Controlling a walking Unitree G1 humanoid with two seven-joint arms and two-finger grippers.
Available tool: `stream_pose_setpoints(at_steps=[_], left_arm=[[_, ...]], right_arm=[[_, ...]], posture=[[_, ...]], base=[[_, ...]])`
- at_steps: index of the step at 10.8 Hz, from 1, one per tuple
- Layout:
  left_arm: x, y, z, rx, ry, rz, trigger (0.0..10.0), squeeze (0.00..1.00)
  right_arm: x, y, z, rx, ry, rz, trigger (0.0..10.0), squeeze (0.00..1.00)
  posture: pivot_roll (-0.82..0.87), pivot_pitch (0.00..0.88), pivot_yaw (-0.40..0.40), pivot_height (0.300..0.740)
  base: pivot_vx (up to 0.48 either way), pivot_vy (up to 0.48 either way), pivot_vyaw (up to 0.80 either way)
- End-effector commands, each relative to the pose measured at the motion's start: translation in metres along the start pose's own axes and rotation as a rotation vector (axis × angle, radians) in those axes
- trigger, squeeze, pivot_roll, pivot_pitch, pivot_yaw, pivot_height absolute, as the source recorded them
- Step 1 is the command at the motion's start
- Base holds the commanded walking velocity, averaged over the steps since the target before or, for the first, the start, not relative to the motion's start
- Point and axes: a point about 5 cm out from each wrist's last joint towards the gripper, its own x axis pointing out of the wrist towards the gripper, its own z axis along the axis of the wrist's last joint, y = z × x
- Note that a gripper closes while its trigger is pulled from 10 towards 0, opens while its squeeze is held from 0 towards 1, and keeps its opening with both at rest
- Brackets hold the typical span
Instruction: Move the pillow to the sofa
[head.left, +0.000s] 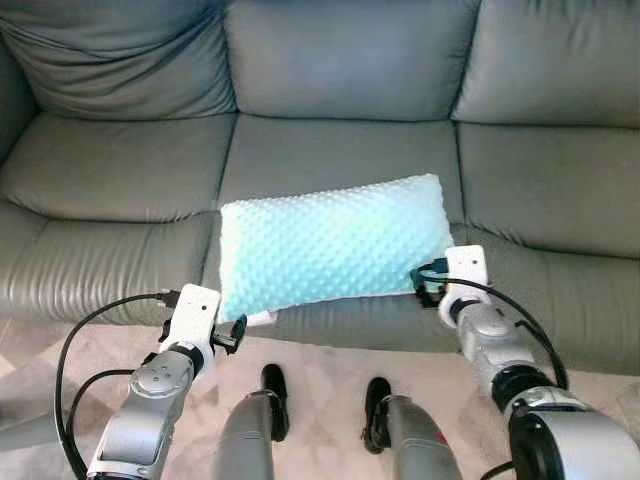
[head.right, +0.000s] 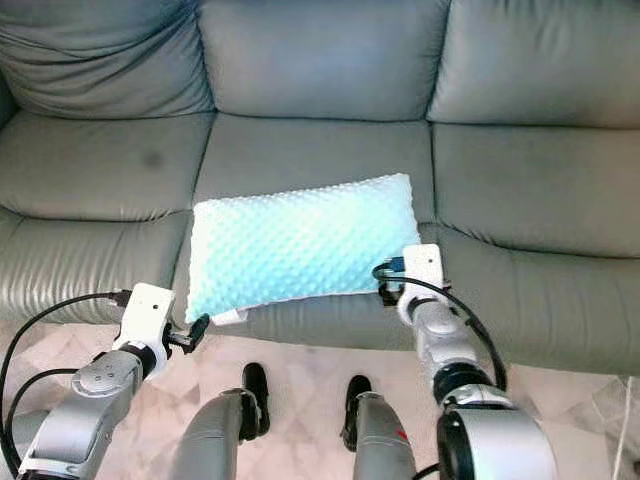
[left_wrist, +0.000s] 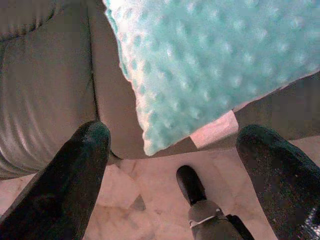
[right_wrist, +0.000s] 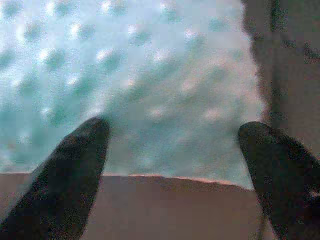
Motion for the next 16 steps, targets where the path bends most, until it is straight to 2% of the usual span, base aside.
stream_pose_setpoints(at_steps=[1, 2, 3, 4, 5, 6, 7, 8, 9, 10, 11, 12, 13, 14, 15, 16], left_arm=[[-0.004, 0.003, -0.011, 0.0, 0.042, 0.019, 10.0, 0.0], [-0.003, 0.003, -0.01, -0.007, 0.036, 0.017, 10.0, 0.0], [-0.002, 0.002, -0.006, -0.021, 0.026, 0.006, 10.0, 0.0], [0.0, 0.0, -0.003, -0.034, 0.014, -0.005, 10.0, 0.0], [0.004, -0.002, -0.001, -0.067, 0.008, -0.02, 10.0, 0.0], [0.007, -0.007, -0.001, -0.051, 0.007, -0.021, 10.0, 0.0], [0.01, -0.011, 0.0, -0.062, 0.009, -0.035, 10.0, 0.0], [0.012, -0.016, 0.001, -0.083, 0.009, -0.064, 10.0, 0.0], [0.014, -0.029, -0.01, -0.087, 0.112, -0.166, 10.0, 0.0], [0.012, -0.036, -0.019, -0.058, 0.159, -0.216, 10.0, 0.0], [0.008, -0.04, -0.023, -0.054, 0.169, -0.255, 10.0, 0.0], [0.005, -0.037, -0.026, -0.044, 0.175, -0.246, 10.0, 0.0], [0.004, -0.036, -0.027, -0.041, 0.178, -0.242, 10.0, 0.0], [0.003, -0.033, -0.029, -0.027, 0.199, -0.237, 10.0, 0.0], [0.002, -0.032, -0.031, -0.009, 0.208, -0.239, 10.0, 0.0], [0.008, -0.032, -0.037, 0.021, 0.229, -0.201, 10.0, 0.0]], right_arm=[[-0.004, 0.015, -0.022, 0.047, 0.079, 0.076, 10.0, 1.0], [-0.004, 0.029, -0.025, 0.051, 0.082, 0.14, 10.0, 0.98], [-0.003, 0.033, -0.026, 0.048, 0.082, 0.119, 10.0, 0.91], [-0.003, 0.031, -0.025, 0.048, 0.07, 0.083, 10.0, 0.9], [-0.004, 0.028, -0.023, 0.098, 0.034, 0.056, 10.0, 0.9], [-0.006, 0.033, -0.027, 0.153, 0.017, 0.101, 10.0, 0.84], [-0.008, 0.037, -0.029, 0.164, 0.014, 0.135, 10.0, 0.6], [-0.009, 0.041, -0.031, 0.173, 0.009, 0.156, 10.0, 0.51], [-0.01, 0.049, -0.032, 0.192, 0.005, 0.188, 10.0, 0.34], [-0.011, 0.057, -0.029, 0.211, -0.005, 0.236, 10.0, 0.03], [-0.01, 0.067, -0.022, 0.208, -0.021, 0.3, 10.0, 0.0], [-0.007, 0.083, -0.011, 0.243, -0.037, 0.402, 10.0, 0.0], [-0.007, 0.089, -0.009, 0.242, -0.036, 0.436, 10.0, 0.0], [-0.005, 0.103, -0.004, 0.289, -0.001, 0.532, 10.0, 0.0], [-0.004, 0.108, 0.0, 0.255, -0.002, 0.562, 10.0, 0.0], [0.0, 0.105, 0.012, 0.217, -0.03, 0.539, 10.0, 0.0]], posture=[[0.1, 0.453, 0.068, 0.74], [0.1, 0.45, 0.068, 0.74], [0.09, 0.444, 0.066, 0.74], [0.08, 0.434, 0.06, 0.74], [0.07, 0.425, 0.055, 0.74], [0.04, 0.406, 0.048, 0.74], [0.03, 0.396, 0.045, 0.74], [0.02, 0.386, 0.041, 0.74], [0.0, 0.375, 0.036, 0.74], [0.0, 0.372, 0.036, 0.74], [0.0, 0.371, 0.036, 0.74], [0.01, 0.379, 0.039, 0.74], [0.02, 0.385, 0.042, 0.74], [0.04, 0.394, 0.047, 0.74], [0.05, 0.402, 0.052, 0.74], [0.05, 0.414, 0.052, 0.74]], base=[[0.0, 0.0, 0.0], [0.0, 0.0, 0.0], [0.0, 0.0, 0.0], [0.0, 0.0, 0.0], [0.0, 0.0, 0.0], [0.0, 0.0, 0.0], [0.0, 0.0, 0.0], [0.0, 0.0, 0.0], [0.0, 0.0, 0.0], [0.0, 0.0, 0.0], [0.0, 0.0, 0.0], [0.0, 0.0, 0.0], [0.0, 0.0, 0.0], [0.0, 0.0, 0.0], [0.0, 0.0, 0.0], [0.0, 0.0, 0.0]])
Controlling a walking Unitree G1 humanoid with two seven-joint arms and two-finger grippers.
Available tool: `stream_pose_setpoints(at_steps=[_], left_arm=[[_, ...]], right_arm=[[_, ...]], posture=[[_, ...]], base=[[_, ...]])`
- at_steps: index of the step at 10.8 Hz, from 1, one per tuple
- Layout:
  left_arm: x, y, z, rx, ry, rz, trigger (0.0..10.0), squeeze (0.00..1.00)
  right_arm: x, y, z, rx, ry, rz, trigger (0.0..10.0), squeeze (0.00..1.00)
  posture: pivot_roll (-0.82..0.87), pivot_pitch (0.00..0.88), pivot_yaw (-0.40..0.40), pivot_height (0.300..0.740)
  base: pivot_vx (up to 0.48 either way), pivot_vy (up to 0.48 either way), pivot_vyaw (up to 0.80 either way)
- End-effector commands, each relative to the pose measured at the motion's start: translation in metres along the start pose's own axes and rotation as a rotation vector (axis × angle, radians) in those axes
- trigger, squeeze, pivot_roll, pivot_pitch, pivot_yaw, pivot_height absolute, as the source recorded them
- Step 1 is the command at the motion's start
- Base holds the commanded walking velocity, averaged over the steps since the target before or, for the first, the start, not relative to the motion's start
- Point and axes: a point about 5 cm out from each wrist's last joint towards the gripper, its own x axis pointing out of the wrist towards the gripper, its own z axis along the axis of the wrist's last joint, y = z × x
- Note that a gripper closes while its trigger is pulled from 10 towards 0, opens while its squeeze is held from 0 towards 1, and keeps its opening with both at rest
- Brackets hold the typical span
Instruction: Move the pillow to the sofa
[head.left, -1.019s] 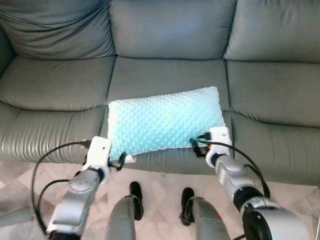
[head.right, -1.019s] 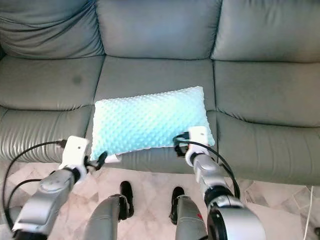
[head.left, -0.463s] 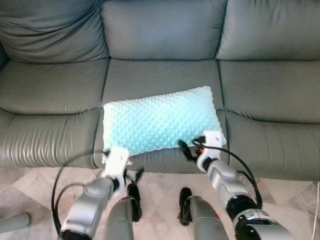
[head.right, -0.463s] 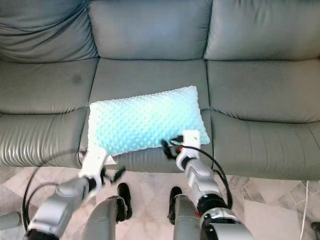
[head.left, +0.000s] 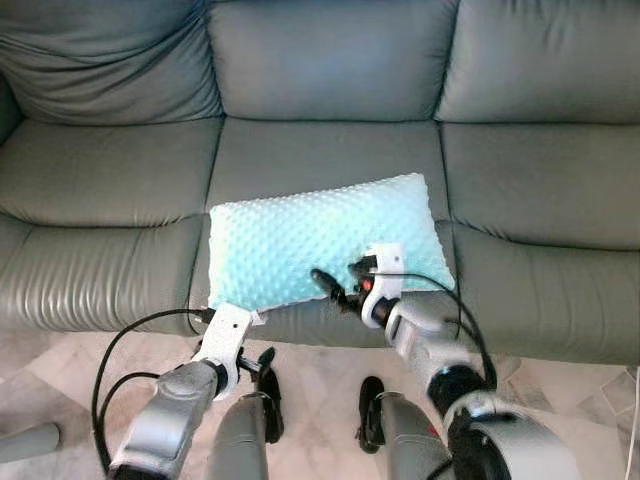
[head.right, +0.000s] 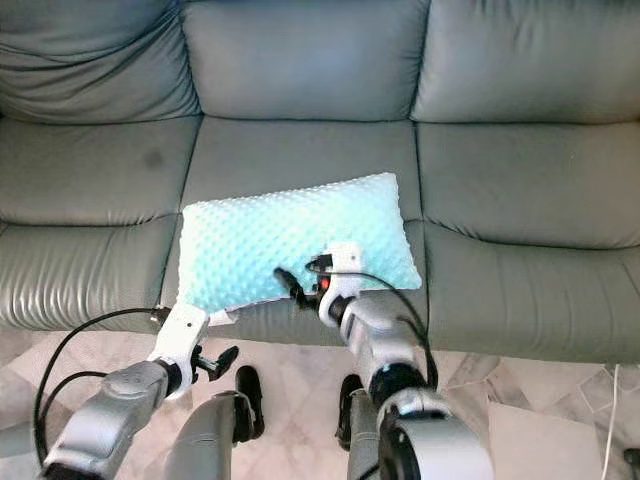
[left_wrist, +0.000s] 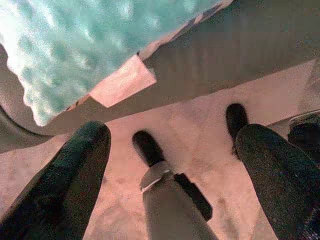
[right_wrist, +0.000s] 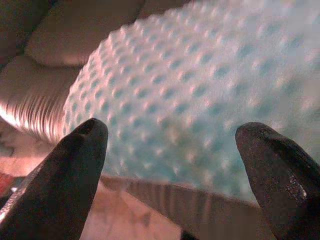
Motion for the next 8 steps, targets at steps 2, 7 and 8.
stream_pose_setpoints(at_steps=[2, 7, 8], left_arm=[[0.015, -0.021, -0.013, 0.014, 0.077, -0.078, 10.0, 0.0], [0.049, -0.055, -0.002, 0.008, 0.085, -0.137, 10.0, 0.0], [0.051, -0.055, -0.001, 0.017, 0.081, -0.131, 10.0, 0.0]], right_arm=[[-0.005, -0.009, 0.003, -0.007, -0.011, -0.047, 10.0, 0.0], [-0.07, -0.038, 0.02, -0.122, -0.107, -0.23, 10.0, 0.0], [-0.076, -0.036, 0.02, -0.127, -0.103, -0.232, 10.0, 0.0]], posture=[[0.0, 0.438, 0.038, 0.74], [-0.18, 0.448, -0.017, 0.74], [-0.18, 0.447, -0.024, 0.74]], base=[[0.0, 0.0, 0.0], [0.0, 0.0, 0.0], [0.0, 0.0, 0.0]])
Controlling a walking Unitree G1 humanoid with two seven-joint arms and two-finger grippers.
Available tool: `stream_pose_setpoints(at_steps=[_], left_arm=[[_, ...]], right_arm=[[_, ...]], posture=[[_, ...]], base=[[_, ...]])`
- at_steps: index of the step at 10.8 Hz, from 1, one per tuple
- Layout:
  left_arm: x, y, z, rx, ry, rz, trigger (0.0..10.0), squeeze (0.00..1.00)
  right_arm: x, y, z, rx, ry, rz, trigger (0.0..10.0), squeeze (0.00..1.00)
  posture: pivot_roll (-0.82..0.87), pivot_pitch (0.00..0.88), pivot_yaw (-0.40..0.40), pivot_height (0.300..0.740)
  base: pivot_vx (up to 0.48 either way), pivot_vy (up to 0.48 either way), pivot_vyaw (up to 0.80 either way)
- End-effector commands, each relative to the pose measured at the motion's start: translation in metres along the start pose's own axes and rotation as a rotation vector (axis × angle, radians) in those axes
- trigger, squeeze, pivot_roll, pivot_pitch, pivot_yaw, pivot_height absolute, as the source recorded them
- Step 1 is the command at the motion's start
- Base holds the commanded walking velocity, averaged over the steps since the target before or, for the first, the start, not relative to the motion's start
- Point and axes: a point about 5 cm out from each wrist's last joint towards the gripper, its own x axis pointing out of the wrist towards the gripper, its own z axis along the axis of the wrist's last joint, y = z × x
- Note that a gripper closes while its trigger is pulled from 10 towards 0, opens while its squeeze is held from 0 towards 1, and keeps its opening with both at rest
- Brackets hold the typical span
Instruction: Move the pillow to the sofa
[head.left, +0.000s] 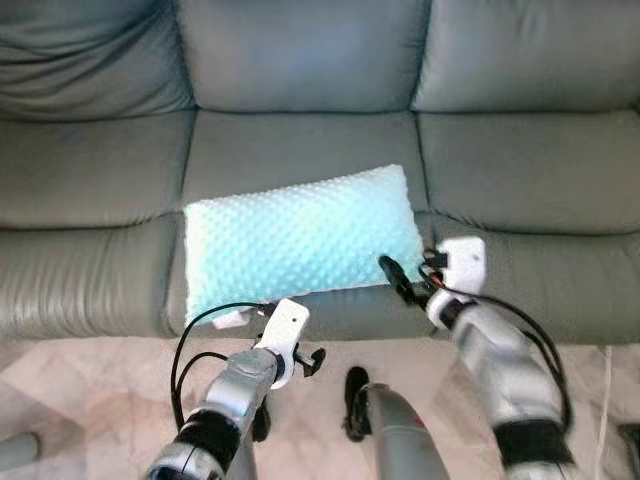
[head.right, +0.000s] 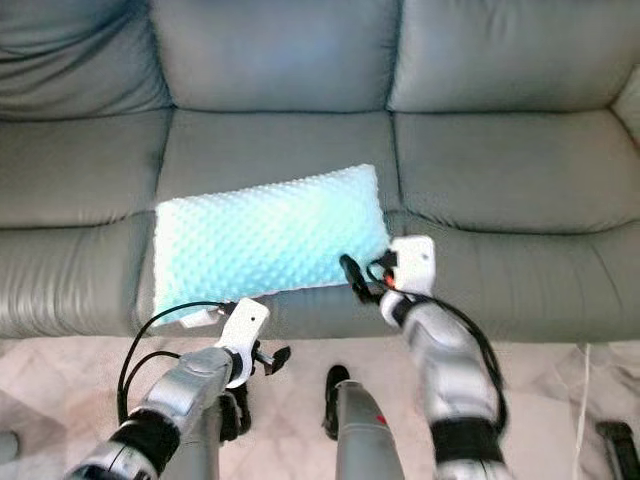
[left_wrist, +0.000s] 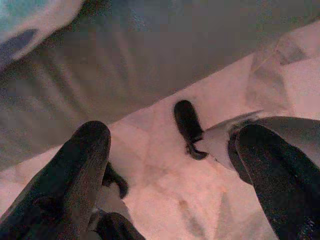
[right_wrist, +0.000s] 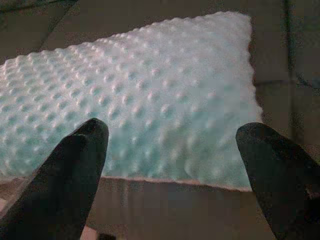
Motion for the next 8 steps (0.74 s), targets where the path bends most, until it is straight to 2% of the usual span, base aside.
stream_pose_setpoints(at_steps=[1, 3, 5, 7, 8], left_arm=[[0.001, 0.0, -0.015, 0.009, 0.035, 0.038, 10.0, 0.0], [0.003, 0.011, -0.01, 0.013, -0.008, 0.154, 10.0, 0.0], [0.0, 0.033, -0.004, 0.025, -0.043, 0.312, 10.0, 0.0], [-0.006, 0.056, -0.004, 0.053, -0.031, 0.458, 10.0, 0.0], [-0.008, 0.064, -0.004, 0.035, -0.034, 0.499, 10.0, 0.0]], right_arm=[[-0.007, 0.005, 0.003, 0.009, 0.005, 0.001, 10.0, 0.0], [-0.018, 0.012, 0.007, 0.016, 0.013, -0.002, 10.0, 0.0], [-0.023, 0.016, 0.007, 0.033, 0.026, -0.019, 10.0, 0.0], [-0.023, 0.019, 0.011, 0.04, 0.033, -0.022, 10.0, 0.0], [-0.024, 0.019, 0.012, 0.043, 0.036, -0.027, 10.0, 0.0]], posture=[[-0.2, 0.445, -0.03, 0.74], [-0.21, 0.442, -0.031, 0.74], [-0.22, 0.439, -0.031, 0.74], [-0.21, 0.439, -0.029, 0.74], [-0.21, 0.44, -0.028, 0.74]], base=[[0.0, 0.0, 0.0], [0.0, 0.0, 0.0], [0.0, 0.0, 0.0], [0.0, 0.0, 0.0], [0.0, 0.0, 0.0]])
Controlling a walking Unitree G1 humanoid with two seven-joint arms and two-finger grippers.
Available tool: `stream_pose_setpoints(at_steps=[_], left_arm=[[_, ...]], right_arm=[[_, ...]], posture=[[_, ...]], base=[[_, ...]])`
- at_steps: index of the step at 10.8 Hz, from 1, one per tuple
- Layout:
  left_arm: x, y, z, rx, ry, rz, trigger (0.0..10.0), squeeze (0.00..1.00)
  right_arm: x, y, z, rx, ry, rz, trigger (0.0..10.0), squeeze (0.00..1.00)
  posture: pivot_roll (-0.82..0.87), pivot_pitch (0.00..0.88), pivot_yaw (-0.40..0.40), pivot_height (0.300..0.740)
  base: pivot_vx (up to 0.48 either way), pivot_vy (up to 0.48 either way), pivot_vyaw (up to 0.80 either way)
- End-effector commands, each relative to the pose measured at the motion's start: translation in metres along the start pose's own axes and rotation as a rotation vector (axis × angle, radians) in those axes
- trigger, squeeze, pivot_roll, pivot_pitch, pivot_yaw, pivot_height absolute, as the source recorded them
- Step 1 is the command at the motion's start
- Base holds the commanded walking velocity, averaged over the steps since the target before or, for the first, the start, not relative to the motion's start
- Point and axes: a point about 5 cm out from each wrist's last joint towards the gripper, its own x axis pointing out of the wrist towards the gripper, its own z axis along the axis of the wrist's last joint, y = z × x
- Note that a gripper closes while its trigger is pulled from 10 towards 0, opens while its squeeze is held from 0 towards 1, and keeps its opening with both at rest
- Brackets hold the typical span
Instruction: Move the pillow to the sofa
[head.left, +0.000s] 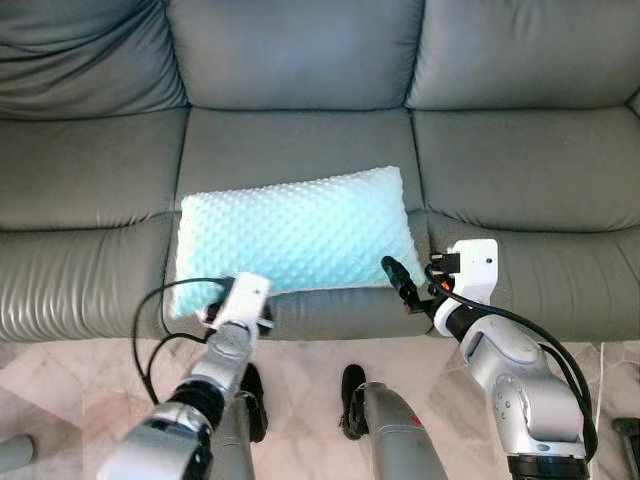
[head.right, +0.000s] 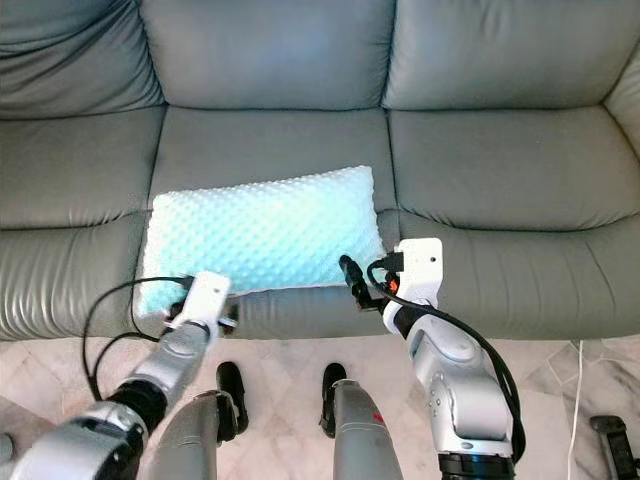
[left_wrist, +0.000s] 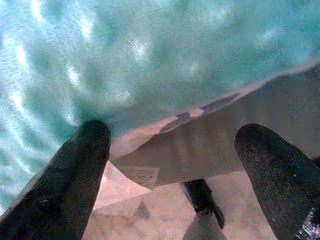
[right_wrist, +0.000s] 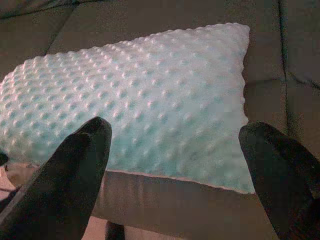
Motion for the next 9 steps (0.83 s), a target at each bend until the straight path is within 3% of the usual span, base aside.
stream_pose_setpoints(at_steps=[1, 5, 7, 9], left_arm=[[-0.002, 0.002, -0.017, -0.004, 0.055, 0.021, 10.0, 0.0], [-0.003, -0.003, -0.01, -0.068, -0.023, -0.063, 10.0, 0.0], [-0.008, 0.008, 0.005, -0.156, -0.168, -0.116, 10.0, 0.0], [-0.016, 0.03, 0.012, -0.232, -0.257, -0.059, 10.0, 0.0]], right_arm=[[-0.004, 0.001, -0.005, 0.012, 0.02, -0.007, 10.0, 0.0], [0.003, 0.005, -0.005, 0.019, 0.024, 0.011, 10.0, 0.0], [0.017, 0.011, -0.001, 0.017, -0.002, 0.035, 10.0, 0.0], [0.024, 0.018, 0.002, 0.014, -0.029, 0.048, 10.0, 0.0]], posture=[[-0.21, 0.44, -0.028, 0.74], [-0.18, 0.401, -0.012, 0.74], [-0.13, 0.347, 0.0, 0.74], [-0.11, 0.295, 0.009, 0.74]], base=[[0.0, 0.0, 0.0], [0.0, 0.0, 0.0], [0.0, 0.0, 0.0], [0.0, 0.0, 0.0]])
